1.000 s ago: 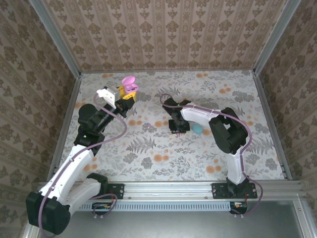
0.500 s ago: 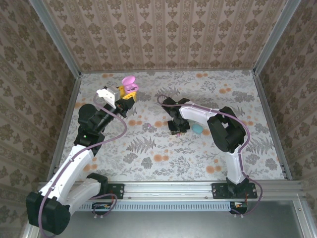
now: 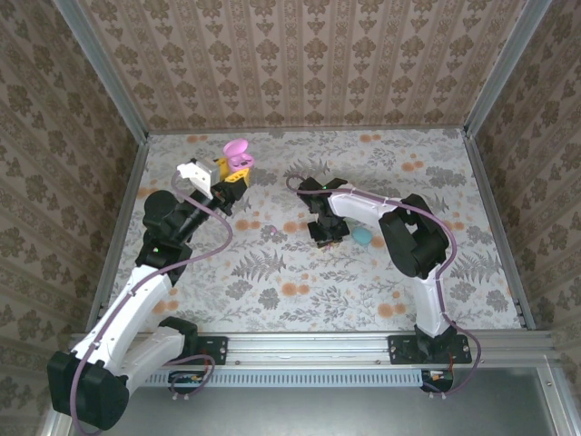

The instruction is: Insert the wireless bluetooth earbuds into the charging case

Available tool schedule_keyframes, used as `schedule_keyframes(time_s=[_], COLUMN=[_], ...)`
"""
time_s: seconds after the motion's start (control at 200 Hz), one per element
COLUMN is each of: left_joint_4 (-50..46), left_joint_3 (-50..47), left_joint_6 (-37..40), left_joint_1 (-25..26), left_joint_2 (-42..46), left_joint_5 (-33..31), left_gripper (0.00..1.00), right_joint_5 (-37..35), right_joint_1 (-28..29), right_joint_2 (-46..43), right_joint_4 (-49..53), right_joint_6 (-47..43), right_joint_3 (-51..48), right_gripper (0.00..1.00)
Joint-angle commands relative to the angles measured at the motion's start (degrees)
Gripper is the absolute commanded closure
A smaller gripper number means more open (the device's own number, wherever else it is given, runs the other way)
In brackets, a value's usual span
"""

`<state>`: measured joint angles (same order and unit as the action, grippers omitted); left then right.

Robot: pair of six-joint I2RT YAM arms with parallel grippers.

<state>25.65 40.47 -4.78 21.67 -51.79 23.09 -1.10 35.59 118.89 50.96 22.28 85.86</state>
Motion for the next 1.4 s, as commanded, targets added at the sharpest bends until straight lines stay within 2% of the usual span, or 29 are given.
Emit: schedule_keyframes(time_s=[0.0,0.11,0.3,0.46,0.67,0.885,1.01,1.135,1.25,1.395], left_joint_4=[0.6,0.5,0.5,1.2,1.6,1.9,2.0,3.9,6.2,9.6], left_joint_3=[0.2,0.4,0.5,0.2,-0.2,-0.5,-0.6,-1.0,-0.8,-0.5], left_joint_6=[-0.3,-0.3,-0.1,0.1,0.7,1.2,1.7,2.4,2.7,2.2], left_joint_1=[0.3,0.6,1.0,1.1,0.9,0.3,0.1,-0.1,0.2,1.5], left_joint_2=[0.6,0.1,-0.7,-1.3,-1.5,-1.8,-2.5,-4.4,-6.9,-9.7], left_joint_5=[-0.1,0.2,0.4,0.4,0.2,1.3,3.6,9.4,16.2,18.8], left_gripper=[0.66,0.66,0.66,0.66,0.66,0.66,0.66,0.66,0.66,0.66], right_joint_5=[1.4,8.1,33.5,50.0,62.0,63.6,62.4,59.2,54.4,50.6], right_joint_1=[-0.6,-2.1,-7.3,-10.3,-11.0,-11.2,-11.1,-11.2,-11.1,-11.1], right_joint_2=[-0.8,-6.5,-20.2,-26.0,-28.8,-28.8,-29.1,-31.5,-35.5,-40.7], right_joint_4=[1.6,-3.5,-24.9,-38.1,-58.0,-65.3,-66.5,-62.2,-52.1,-47.7], right_joint_6=[1.0,3.4,13.3,21.7,37.4,45.7,47.2,44.1,37.1,32.8], right_joint_3=[-0.7,-4.6,-16.8,-21.1,-24.1,-23.7,-23.3,-21.9,-18.0,-15.3], right_gripper=[0.77,0.78,0.77,0.76,0.76,0.75,0.75,0.76,0.76,0.76])
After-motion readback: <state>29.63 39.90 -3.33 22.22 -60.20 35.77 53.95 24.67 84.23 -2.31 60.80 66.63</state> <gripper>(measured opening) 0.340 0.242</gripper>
